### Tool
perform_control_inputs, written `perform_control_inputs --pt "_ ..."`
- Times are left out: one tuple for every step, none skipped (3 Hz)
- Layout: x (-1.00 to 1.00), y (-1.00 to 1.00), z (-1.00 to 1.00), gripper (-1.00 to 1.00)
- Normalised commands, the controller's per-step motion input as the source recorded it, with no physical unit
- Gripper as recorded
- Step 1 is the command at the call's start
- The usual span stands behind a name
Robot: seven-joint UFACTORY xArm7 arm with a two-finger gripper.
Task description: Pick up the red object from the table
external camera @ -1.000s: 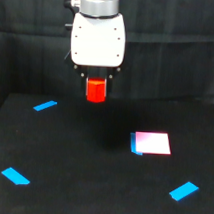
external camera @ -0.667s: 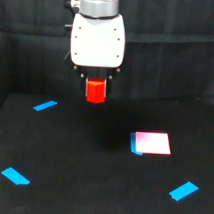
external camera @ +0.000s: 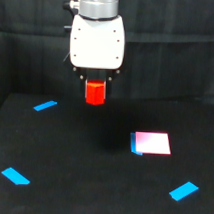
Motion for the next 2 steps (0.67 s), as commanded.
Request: perform_control_inputs --pt "-0.05 -0.08 -0.15 -1.00" --pt "-0.02 0.03 -0.10 -1.00"
